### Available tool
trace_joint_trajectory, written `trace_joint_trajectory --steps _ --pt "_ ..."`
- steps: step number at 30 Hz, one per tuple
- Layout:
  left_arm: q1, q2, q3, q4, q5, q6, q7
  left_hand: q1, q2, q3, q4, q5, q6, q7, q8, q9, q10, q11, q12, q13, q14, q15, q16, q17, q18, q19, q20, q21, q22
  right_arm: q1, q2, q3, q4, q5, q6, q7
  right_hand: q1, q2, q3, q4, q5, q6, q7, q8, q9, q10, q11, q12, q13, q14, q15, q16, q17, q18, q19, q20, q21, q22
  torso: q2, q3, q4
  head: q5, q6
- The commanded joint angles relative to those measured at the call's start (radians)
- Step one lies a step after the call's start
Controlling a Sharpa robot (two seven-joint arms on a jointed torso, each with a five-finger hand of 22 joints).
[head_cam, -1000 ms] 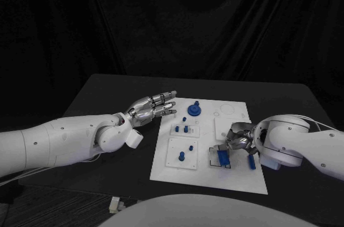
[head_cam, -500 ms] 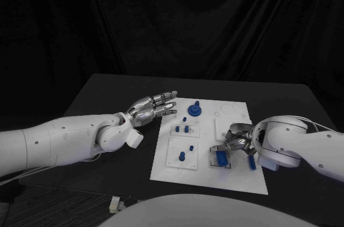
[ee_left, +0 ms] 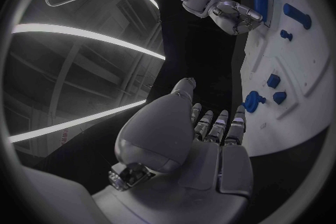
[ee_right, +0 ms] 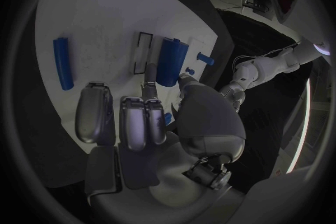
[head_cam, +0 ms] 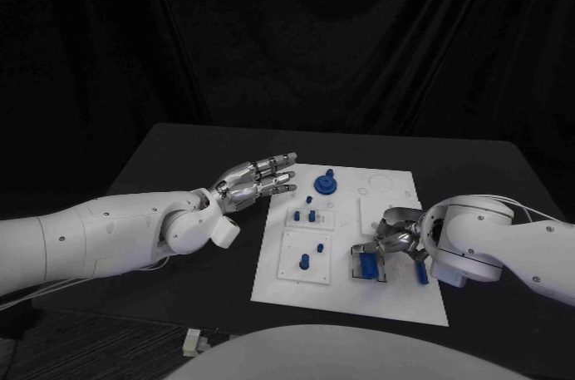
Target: Assemble the parts on the task board
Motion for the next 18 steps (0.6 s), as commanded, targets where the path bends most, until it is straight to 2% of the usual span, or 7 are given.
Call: trace_joint_trajectory --steps 1,4,7,11,18 --pt "-0.002 0.002 0.001 0.001 0.002 0.015 0.008 -0.005 0.006 0.003 -0.005 0.006 -0.002 0.009 0.006 0.002 -0.001 0.004 0.006 0.001 -0.002 0.006 0.003 0.001 -0.014 0.006 -0.001 0.005 -0.001 -0.004 -0.001 0.000 0.001 -0.009 0.009 -0.016 -0.018 0.000 -0.011 0.005 -0.037 0.004 0.002 -0.004 0.001 0.104 -0.004 0.004 0.264 0.086 -0.001 -0.004 0.176 0.009 -0.002 0.002 -0.004 0.180 0.000 0.0002 -0.0001 0.000 0.000" --pt "-0.002 0.003 0.001 0.000 0.002 0.016 0.008 -0.005 0.006 0.003 -0.005 0.006 -0.002 0.009 0.006 0.002 -0.001 0.004 0.006 0.001 -0.002 0.006 0.003 0.001 -0.014 0.006 -0.001 0.005 -0.001 -0.004 -0.002 0.000 0.001 -0.010 0.007 -0.016 -0.041 0.005 -0.035 0.007 -0.107 0.004 0.002 -0.005 0.004 0.104 -0.004 0.004 0.264 0.086 -0.001 -0.004 0.176 0.009 -0.002 0.002 -0.005 0.180 0.000 0.0001 -0.0002 -0.001 0.000" --pt "-0.002 0.003 0.001 0.000 0.002 0.017 0.007 -0.005 0.006 0.003 -0.005 0.006 -0.002 0.009 0.006 0.002 -0.001 0.004 0.006 0.001 -0.002 0.006 0.003 0.001 -0.014 0.006 -0.001 0.005 -0.001 -0.004 -0.003 0.000 0.002 -0.010 0.004 -0.016 -0.061 0.009 -0.052 0.008 -0.148 0.005 0.002 -0.005 0.007 0.104 -0.004 0.004 0.264 0.086 -0.001 -0.004 0.175 0.009 -0.002 0.002 -0.006 0.180 0.000 0.0001 -0.0001 -0.001 0.000" --pt "-0.003 0.003 0.001 -0.001 0.002 0.019 0.006 -0.005 0.006 0.003 -0.005 0.006 -0.002 0.009 0.006 0.002 -0.001 0.004 0.006 0.001 -0.002 0.006 0.003 0.001 -0.014 0.006 -0.001 0.005 -0.001 -0.004 -0.007 0.000 0.004 -0.009 -0.003 -0.015 -0.088 0.011 -0.075 0.010 -0.185 0.004 0.003 -0.006 0.009 0.104 -0.004 0.004 0.264 0.086 0.000 -0.003 0.176 0.009 -0.002 0.002 -0.007 0.180 0.000 0.0001 -0.0002 -0.001 0.000" --pt "-0.004 0.004 0.001 -0.001 0.002 0.021 0.004 -0.005 0.006 0.003 -0.005 0.006 -0.002 0.009 0.006 0.002 -0.001 0.004 0.006 0.001 -0.002 0.006 0.003 0.001 -0.014 0.006 -0.001 0.005 -0.001 -0.004 -0.020 0.000 0.012 -0.012 -0.022 -0.012 -0.128 0.001 -0.139 0.010 -0.192 0.003 0.003 -0.008 0.013 0.104 -0.003 0.004 0.264 0.087 0.000 -0.001 0.178 0.009 -0.001 0.003 -0.007 0.180 0.000 0.0002 -0.0001 -0.001 0.000"
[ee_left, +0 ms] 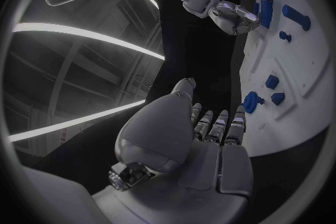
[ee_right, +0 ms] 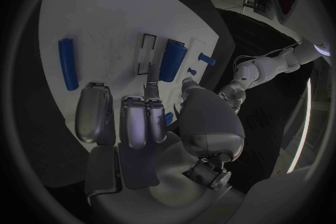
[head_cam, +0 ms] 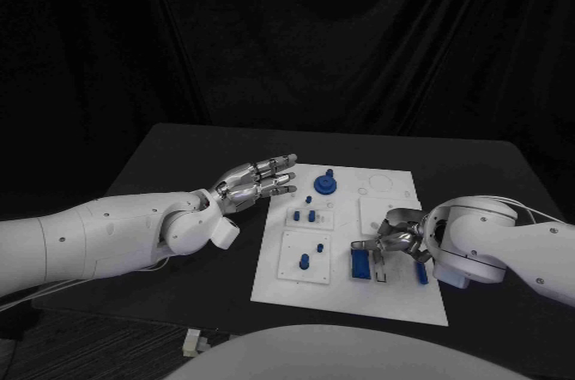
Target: Assemble the parts on the task board
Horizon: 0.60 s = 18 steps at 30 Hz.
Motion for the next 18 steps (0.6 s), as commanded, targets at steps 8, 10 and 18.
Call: trace_joint_trajectory --steps 8,10,18 --pt "-0.003 0.002 0.001 0.001 0.002 0.018 0.005 -0.003 0.004 0.003 -0.005 0.006 -0.003 0.007 0.006 0.001 -0.001 0.004 0.006 0.001 -0.002 0.006 0.003 0.001 -0.014 0.006 -0.001 0.005 -0.001 -0.002 -0.031 0.000 0.029 -0.012 -0.061 -0.002 -0.052 -0.021 -0.063 0.004 -0.008 -0.004 0.008 -0.009 0.003 0.104 -0.002 0.004 0.263 0.087 0.000 0.001 0.180 0.009 -0.001 0.002 -0.003 0.180 0.000 0.0000 -0.0002 0.001 0.000" --pt "-0.003 0.002 0.001 0.001 0.002 0.018 0.005 -0.003 0.004 0.003 -0.005 0.006 -0.003 0.008 0.006 0.001 -0.001 0.004 0.006 0.001 -0.002 0.006 0.003 0.001 -0.014 0.006 -0.001 0.005 -0.001 -0.001 -0.039 0.001 0.037 -0.012 -0.078 0.004 -0.053 -0.020 -0.063 0.004 -0.007 -0.003 0.008 -0.009 0.003 0.104 -0.002 0.004 0.263 0.087 0.000 0.001 0.181 0.008 0.000 0.002 -0.002 0.181 0.000 0.0000 -0.0003 0.001 0.000" --pt "-0.003 0.000 0.001 0.002 0.002 0.015 0.007 -0.003 0.004 0.005 -0.007 0.007 0.003 0.013 0.007 0.002 0.003 0.005 0.008 0.002 -0.001 0.007 0.004 0.002 -0.016 0.007 -0.001 0.006 -0.001 0.011 -0.101 0.001 0.107 -0.090 -0.249 0.161 0.119 0.033 -0.036 -0.035 0.142 -0.047 0.019 -0.025 -0.003 0.104 0.007 0.004 0.263 0.097 0.007 0.028 0.228 -0.003 0.020 0.006 0.055 0.196 0.000 0.0000 -0.0003 0.003 0.000"
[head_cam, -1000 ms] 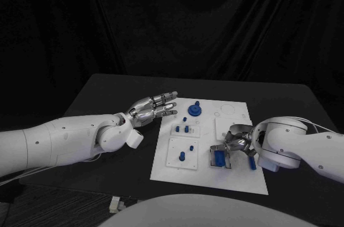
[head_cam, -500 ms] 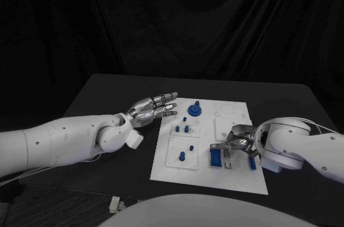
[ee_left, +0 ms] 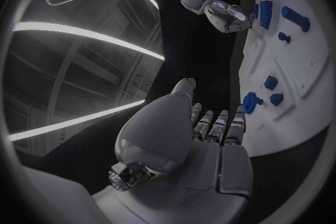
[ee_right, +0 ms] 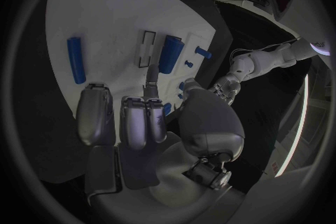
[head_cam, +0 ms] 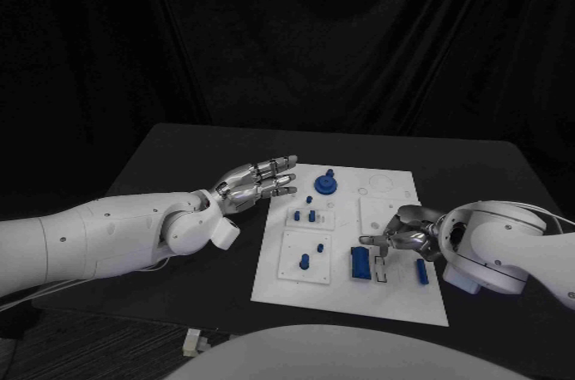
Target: Assemble the parts on the task board
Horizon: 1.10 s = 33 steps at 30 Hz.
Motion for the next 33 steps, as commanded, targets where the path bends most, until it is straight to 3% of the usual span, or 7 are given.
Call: trace_joint_trajectory --steps 1,7,12,17,19,20,33 --pt "-0.001 -0.001 0.001 0.004 0.002 0.009 0.012 -0.004 0.004 0.001 -0.003 0.007 0.003 0.005 0.005 0.001 0.003 0.005 0.004 0.001 -0.001 0.007 0.004 0.002 -0.016 0.007 -0.001 0.006 0.000 0.003 -0.025 0.000 0.037 -0.109 -0.182 0.150 0.100 0.000 0.010 -0.029 0.098 -0.022 0.006 -0.002 -0.006 0.104 0.014 0.004 0.263 0.098 0.004 0.009 0.234 -0.005 0.024 0.005 0.026 0.200 0.000 0.0000 -0.0002 0.002 0.000" --pt "-0.001 -0.004 0.001 0.007 0.002 0.006 0.015 -0.004 0.004 0.002 -0.004 0.007 0.004 0.006 0.006 0.001 0.004 0.006 0.005 0.002 0.000 0.007 0.005 0.002 -0.016 0.008 -0.001 0.006 0.000 -0.007 -0.077 0.000 0.099 -0.332 -0.346 0.291 0.310 -0.020 0.037 -0.101 0.297 -0.067 0.003 0.046 0.016 0.104 0.012 0.004 0.263 0.102 0.005 0.021 0.259 -0.012 0.034 0.007 0.063 0.209 0.000 0.0003 0.0003 0.002 0.000" --pt "-0.001 -0.006 0.001 0.007 0.002 0.005 0.017 -0.004 0.004 0.002 -0.004 0.007 0.004 0.006 0.006 0.001 0.004 0.006 0.005 0.002 0.000 0.007 0.005 0.002 -0.016 0.008 -0.001 0.006 0.000 -0.044 -0.107 0.000 0.130 -0.481 -0.399 0.339 0.362 -0.027 0.032 -0.106 0.317 -0.119 0.009 0.101 0.049 0.104 0.016 0.004 0.263 0.103 0.009 0.023 0.263 -0.014 0.033 0.009 0.070 0.210 0.000 -0.0002 0.0004 0.003 0.000" --pt "-0.001 -0.006 0.001 0.008 0.002 0.005 0.017 -0.004 0.004 0.002 -0.005 0.007 0.005 0.006 0.006 0.001 0.006 0.008 0.006 0.002 0.001 0.007 0.005 0.002 -0.017 0.008 -0.001 0.006 0.000 -0.089 -0.112 0.000 0.136 -0.587 -0.393 0.342 0.405 -0.035 0.020 -0.081 0.147 -0.153 0.004 0.196 0.096 0.104 0.014 0.004 0.263 0.103 0.008 0.023 0.263 -0.012 0.027 0.011 0.066 0.208 0.000 0.0002 0.0010 0.001 0.000" --pt "-0.001 -0.006 0.001 0.008 0.002 0.005 0.017 -0.004 0.004 0.002 -0.005 0.007 0.005 0.006 0.006 0.001 0.006 0.008 0.006 0.002 0.001 0.007 0.005 0.002 -0.017 0.008 -0.001 0.006 0.000 -0.104 -0.110 0.000 0.133 -0.609 -0.389 0.342 0.415 -0.041 0.031 -0.066 0.114 -0.160 0.003 0.213 0.102 0.104 0.014 0.004 0.263 0.103 0.007 0.023 0.263 -0.012 0.027 0.010 0.067 0.208 0.000 0.0001 0.0006 0.002 0.000" --pt "-0.001 -0.006 0.001 0.008 0.002 0.005 0.017 -0.004 0.004 0.002 -0.005 0.007 0.005 0.006 0.006 0.001 0.006 0.008 0.006 0.002 0.001 0.007 0.005 0.002 -0.017 0.008 -0.001 0.006 0.000 -0.112 -0.108 0.000 0.132 -0.619 -0.386 0.342 0.429 -0.131 0.153 0.023 -0.015 -0.160 -0.005 0.256 0.120 0.104 0.013 0.004 0.263 0.103 0.002 0.023 0.263 -0.012 0.026 0.010 0.067 0.208 0.000 -0.0001 0.0003 0.002 0.000" --pt "-0.001 -0.007 0.001 0.008 0.002 0.008 0.015 -0.004 0.004 0.003 -0.006 0.008 0.006 0.007 0.006 0.001 0.007 0.010 0.007 0.002 0.002 0.007 0.007 0.002 -0.017 0.009 -0.001 0.006 0.000 -0.167 -0.092 0.000 0.113 -0.654 -0.343 0.329 0.392 -0.159 0.184 0.022 -0.064 -0.171 -0.007 0.364 0.167 0.104 0.005 0.004 0.263 0.103 0.001 0.023 0.263 -0.010 0.022 0.005 0.063 0.206 0.001 0.0000 -0.0001 0.003 0.000"
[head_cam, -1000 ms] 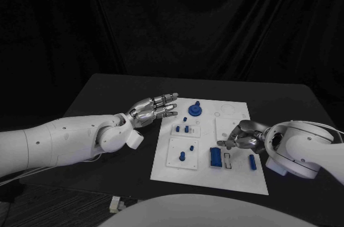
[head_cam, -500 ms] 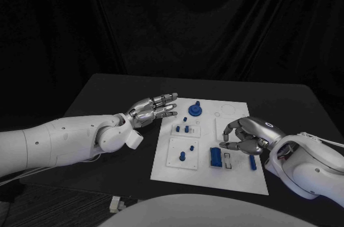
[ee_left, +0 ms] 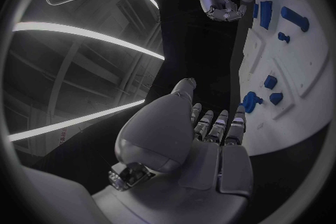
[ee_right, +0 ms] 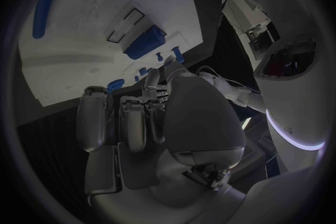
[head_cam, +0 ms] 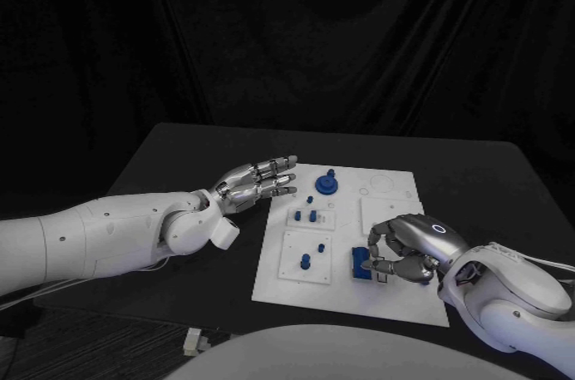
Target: Assemble the parts on the task board
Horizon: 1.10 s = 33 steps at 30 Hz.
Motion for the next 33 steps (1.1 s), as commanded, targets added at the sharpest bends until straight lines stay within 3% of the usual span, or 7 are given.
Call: trace_joint_trajectory --steps 1,14,24,33 --pt "-0.001 0.001 0.001 0.003 0.002 0.008 0.014 -0.004 0.004 0.000 -0.003 0.004 0.003 0.004 0.004 0.002 0.003 0.006 0.007 0.002 0.002 0.007 0.007 0.001 -0.017 0.009 -0.001 0.006 0.000 -0.006 0.003 0.000 -0.002 -0.043 0.019 -0.003 -0.007 -0.009 0.002 0.001 -0.012 -0.013 0.000 0.022 0.012 0.103 -0.005 0.004 0.263 0.105 -0.001 0.003 0.263 -0.010 0.018 0.001 -0.006 0.205 0.000 0.0001 0.0002 -0.001 0.000" --pt "-0.001 0.002 0.001 0.002 0.002 0.010 0.014 -0.004 0.004 0.000 -0.003 0.004 0.003 0.004 0.004 0.002 0.003 0.006 0.007 0.002 0.002 0.007 0.007 0.001 -0.017 0.009 -0.001 0.006 0.000 -0.017 0.017 0.000 -0.014 -0.047 0.070 -0.034 -0.017 -0.013 -0.003 0.001 -0.029 -0.025 -0.005 0.054 0.028 0.103 -0.009 0.004 0.263 0.105 -0.002 0.003 0.263 -0.007 0.011 0.000 -0.018 0.201 0.000 0.0001 0.0004 -0.001 0.000" --pt "-0.001 0.004 0.001 0.001 0.002 0.012 0.013 -0.004 0.004 0.000 -0.003 0.004 0.003 0.004 0.004 0.002 0.003 0.006 0.007 0.002 0.002 0.007 0.007 0.001 -0.017 0.009 -0.001 0.006 0.000 -0.019 0.028 0.000 -0.025 -0.051 0.078 -0.042 0.050 -0.003 0.026 -0.003 0.038 -0.043 -0.008 0.078 0.032 0.103 -0.013 0.004 0.263 0.105 -0.005 0.003 0.263 -0.006 0.008 -0.003 -0.024 0.199 0.000 0.0002 0.0006 -0.002 0.000" --pt "-0.002 0.004 0.001 0.000 0.002 0.013 0.012 -0.004 0.004 0.000 -0.003 0.004 0.003 0.004 0.004 0.002 0.003 0.006 0.007 0.002 0.002 0.007 0.007 0.001 -0.017 0.009 -0.001 0.006 0.000 -0.020 0.035 0.000 -0.029 -0.052 0.074 -0.040 0.080 -0.003 0.050 -0.004 0.051 -0.048 -0.008 0.084 0.028 0.103 -0.013 0.004 0.263 0.105 -0.005 0.003 0.263 -0.006 0.006 -0.003 -0.028 0.198 0.000 0.0002 0.0003 -0.001 0.000"
